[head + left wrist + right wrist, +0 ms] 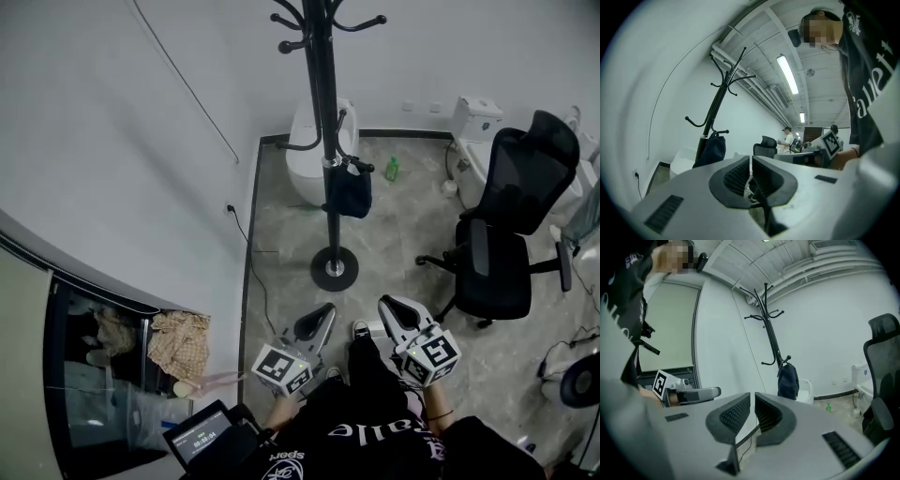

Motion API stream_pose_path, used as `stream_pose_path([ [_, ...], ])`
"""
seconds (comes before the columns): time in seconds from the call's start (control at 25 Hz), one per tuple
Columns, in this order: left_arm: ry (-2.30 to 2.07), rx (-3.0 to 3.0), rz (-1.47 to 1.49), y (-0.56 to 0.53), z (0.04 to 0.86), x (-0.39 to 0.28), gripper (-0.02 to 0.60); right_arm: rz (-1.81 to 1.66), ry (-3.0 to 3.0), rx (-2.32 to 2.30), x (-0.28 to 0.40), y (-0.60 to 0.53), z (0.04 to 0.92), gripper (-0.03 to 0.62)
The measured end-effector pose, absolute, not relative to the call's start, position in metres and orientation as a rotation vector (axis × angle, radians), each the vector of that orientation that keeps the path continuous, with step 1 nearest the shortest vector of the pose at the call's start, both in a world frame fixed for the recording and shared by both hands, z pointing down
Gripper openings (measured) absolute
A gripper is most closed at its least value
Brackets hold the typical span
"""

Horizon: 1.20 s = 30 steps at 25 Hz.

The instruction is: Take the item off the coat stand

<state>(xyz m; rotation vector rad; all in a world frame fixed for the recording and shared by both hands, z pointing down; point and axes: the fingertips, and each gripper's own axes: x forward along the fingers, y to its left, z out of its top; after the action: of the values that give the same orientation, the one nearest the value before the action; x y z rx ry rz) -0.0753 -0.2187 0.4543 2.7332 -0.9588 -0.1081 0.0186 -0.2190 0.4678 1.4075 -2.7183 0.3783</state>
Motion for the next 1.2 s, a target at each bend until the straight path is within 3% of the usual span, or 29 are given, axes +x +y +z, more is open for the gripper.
stream_pose_path([
  [0.4, -1.143, 2.7, -0.125, -0.321, 0.448, -0.079, 0.005, 0.29, -2.727, 1.313, 0.044, -0.35, 0.472, 0.024],
  [0.44, -1.158, 2.697, -0.131, -0.33, 0.447, -0.078, 0.005, 0.29, -2.727, 1.297, 0.046, -0.362, 0.472, 0.037],
  [0.56, -1.187, 2.695, -0.137, -0.352, 0.444, -0.071, 0.005, 0.296, -2.721, 1.25, 0.053, -0.396, 0.478, 0.164],
  [0.84, -1.242, 2.661, -0.182, -0.392, 0.45, -0.059, 0.005, 0.314, -2.678, 1.163, 0.052, -0.481, 0.504, 0.239],
  [1.16, -1.31, 2.634, -0.144, -0.408, 0.46, -0.067, 0.005, 0.365, -2.607, 1.057, 0.026, -0.533, 0.545, 0.238],
  [1.2, -1.321, 2.627, -0.141, -0.408, 0.461, -0.07, 0.005, 0.379, -2.608, 1.057, 0.025, -0.535, 0.548, 0.206],
])
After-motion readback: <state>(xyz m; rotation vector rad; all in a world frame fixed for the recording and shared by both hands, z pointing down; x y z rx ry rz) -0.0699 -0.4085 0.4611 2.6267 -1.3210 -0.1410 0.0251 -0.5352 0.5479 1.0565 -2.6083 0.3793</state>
